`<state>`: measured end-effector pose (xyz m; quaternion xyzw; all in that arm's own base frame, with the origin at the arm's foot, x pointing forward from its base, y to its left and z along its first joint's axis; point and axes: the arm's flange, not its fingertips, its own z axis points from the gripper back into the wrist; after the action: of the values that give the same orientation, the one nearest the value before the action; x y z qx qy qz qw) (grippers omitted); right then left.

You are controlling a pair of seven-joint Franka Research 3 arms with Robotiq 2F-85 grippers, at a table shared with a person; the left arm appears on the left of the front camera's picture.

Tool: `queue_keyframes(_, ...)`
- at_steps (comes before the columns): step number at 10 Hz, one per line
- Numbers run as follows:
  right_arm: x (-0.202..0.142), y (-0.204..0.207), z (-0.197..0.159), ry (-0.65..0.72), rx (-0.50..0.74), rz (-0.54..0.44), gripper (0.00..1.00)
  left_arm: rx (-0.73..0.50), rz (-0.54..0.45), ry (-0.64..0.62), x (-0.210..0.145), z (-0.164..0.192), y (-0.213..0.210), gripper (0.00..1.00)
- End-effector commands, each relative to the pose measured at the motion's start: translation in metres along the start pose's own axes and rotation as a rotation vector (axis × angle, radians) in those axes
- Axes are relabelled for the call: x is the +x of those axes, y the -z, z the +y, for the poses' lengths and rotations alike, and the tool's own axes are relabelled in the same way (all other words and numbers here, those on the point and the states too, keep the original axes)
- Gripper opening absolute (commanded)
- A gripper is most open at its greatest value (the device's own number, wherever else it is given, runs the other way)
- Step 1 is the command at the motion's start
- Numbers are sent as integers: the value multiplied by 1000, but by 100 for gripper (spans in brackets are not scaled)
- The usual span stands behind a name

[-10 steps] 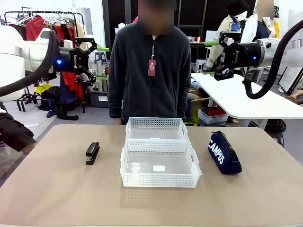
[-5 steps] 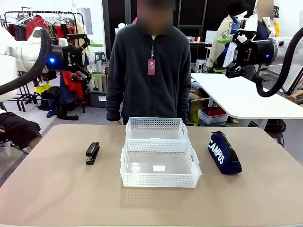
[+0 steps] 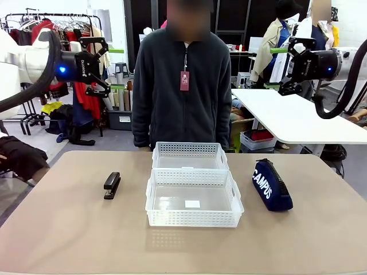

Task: Distribute items into two baskets.
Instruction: Pick up the Pencil pouch that the person points to.

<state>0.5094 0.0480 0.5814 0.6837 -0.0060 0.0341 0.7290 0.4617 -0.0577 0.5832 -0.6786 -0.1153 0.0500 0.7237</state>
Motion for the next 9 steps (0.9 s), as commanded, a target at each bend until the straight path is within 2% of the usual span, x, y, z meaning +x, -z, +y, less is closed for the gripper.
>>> queue_keyframes(1, 7, -5, 3, -17, -8, 9, 100, -13, -9, 39, 3, -5, 0, 100)
queue_keyframes(9, 1, -1, -1, 2, 0, -1, 100, -1, 0, 18, 1, -3, 0, 100)
